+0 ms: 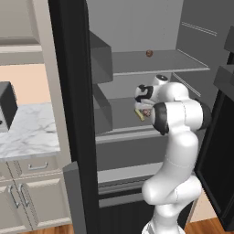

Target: Pick the egg and butter from the fridge and place them by the bowl for mixing.

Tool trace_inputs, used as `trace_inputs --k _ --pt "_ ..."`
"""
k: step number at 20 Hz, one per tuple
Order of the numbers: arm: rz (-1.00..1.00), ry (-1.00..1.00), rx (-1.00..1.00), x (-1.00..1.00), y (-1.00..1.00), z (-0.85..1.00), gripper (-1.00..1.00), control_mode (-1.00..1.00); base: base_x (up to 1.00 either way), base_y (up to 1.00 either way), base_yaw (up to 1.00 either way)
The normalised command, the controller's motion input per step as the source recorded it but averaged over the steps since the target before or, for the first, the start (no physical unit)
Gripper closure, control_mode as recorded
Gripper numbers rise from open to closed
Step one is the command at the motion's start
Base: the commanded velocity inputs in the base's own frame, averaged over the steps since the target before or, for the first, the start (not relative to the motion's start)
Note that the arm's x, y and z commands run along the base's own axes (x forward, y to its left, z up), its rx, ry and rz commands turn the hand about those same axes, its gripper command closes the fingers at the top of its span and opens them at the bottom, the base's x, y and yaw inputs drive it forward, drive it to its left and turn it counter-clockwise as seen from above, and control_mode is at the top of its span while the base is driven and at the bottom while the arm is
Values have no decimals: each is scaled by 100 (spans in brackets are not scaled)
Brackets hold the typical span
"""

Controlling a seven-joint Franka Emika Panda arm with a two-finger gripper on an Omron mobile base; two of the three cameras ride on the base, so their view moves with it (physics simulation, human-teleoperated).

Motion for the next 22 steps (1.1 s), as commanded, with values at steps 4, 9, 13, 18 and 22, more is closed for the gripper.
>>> trace_inputs --k 4,9,13,18,22 --pt "0 0 0 -24 0 -1 -100 -100 0 0 0" --pt "0 0 0 -4 1 -13 -100 -100 0 0 0" --pt "0 0 0 17 0 -18 -100 -100 0 0 0" --pt "0 0 0 6 0 -19 100 -100 0 0 0" --pt "0 0 0 0 0 -15 100 -100 0 0 0"
